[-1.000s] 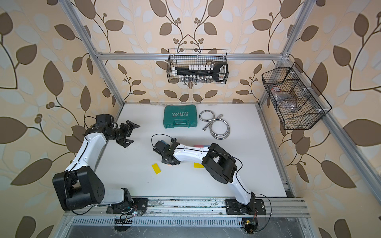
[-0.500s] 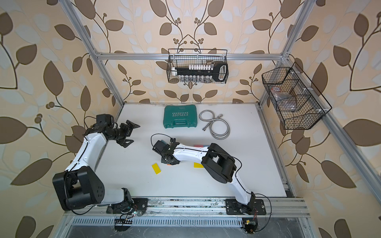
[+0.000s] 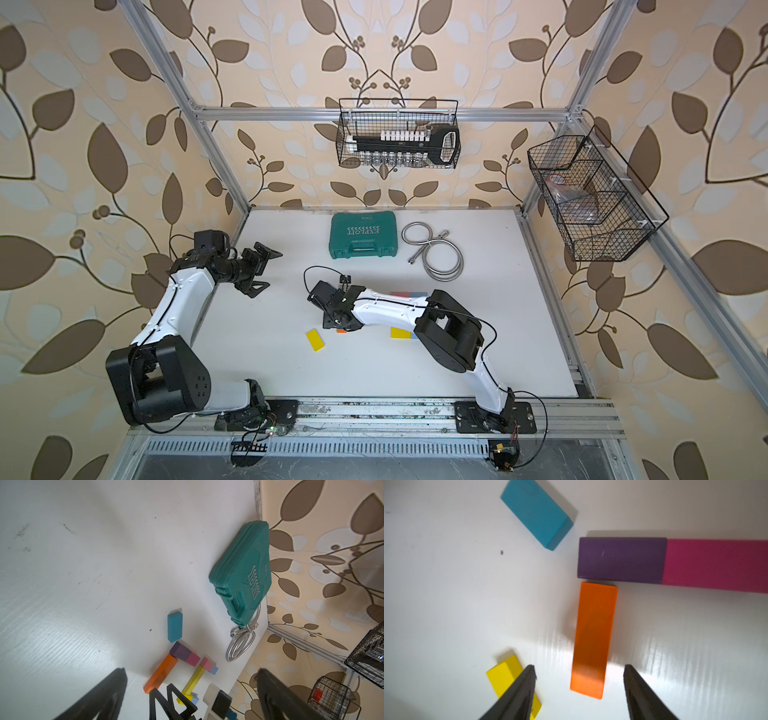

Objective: Assemble the letter c with building blocks
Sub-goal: Assemble the building block at the center of the board.

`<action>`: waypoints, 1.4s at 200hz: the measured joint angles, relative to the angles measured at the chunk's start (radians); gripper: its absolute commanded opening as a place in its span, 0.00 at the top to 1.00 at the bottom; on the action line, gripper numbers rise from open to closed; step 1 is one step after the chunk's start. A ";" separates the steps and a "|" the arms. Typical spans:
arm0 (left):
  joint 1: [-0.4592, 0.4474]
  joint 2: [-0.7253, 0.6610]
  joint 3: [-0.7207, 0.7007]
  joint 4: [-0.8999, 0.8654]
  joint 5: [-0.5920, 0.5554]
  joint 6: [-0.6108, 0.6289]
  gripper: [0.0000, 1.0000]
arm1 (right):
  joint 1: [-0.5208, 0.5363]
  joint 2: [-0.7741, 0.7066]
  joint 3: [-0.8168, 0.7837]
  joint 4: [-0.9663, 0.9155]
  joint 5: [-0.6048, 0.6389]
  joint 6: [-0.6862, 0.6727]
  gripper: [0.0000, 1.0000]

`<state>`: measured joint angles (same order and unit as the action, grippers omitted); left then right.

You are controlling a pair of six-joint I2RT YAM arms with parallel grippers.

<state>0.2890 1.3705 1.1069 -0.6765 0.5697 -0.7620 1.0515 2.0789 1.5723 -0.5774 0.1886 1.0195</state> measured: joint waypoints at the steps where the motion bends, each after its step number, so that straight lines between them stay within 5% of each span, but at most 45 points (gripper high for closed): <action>1: 0.000 -0.001 0.000 0.000 0.000 0.000 0.01 | 0.000 -0.002 0.000 0.000 0.000 -0.001 0.34; 40: -0.009 -0.030 -0.001 -0.006 -0.001 0.002 0.01 | 0.006 -0.123 -0.062 0.021 -0.005 -0.063 0.23; 64: -0.019 -0.063 -0.011 -0.014 -0.003 0.009 0.01 | 0.007 -0.174 -0.093 0.025 0.002 -0.111 0.02; 162: -0.049 -0.219 -0.101 -0.125 -0.041 0.087 0.01 | -0.001 -0.250 -0.212 0.067 -0.019 -0.283 0.01; 280: -0.068 -0.223 -0.102 -0.139 -0.063 0.107 0.01 | 0.023 -0.213 -0.218 0.072 -0.103 -0.366 0.01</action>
<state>0.2207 1.1473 1.0046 -0.8154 0.5072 -0.6548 1.0748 1.8656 1.3544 -0.5053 0.0860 0.6533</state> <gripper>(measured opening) 0.989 0.987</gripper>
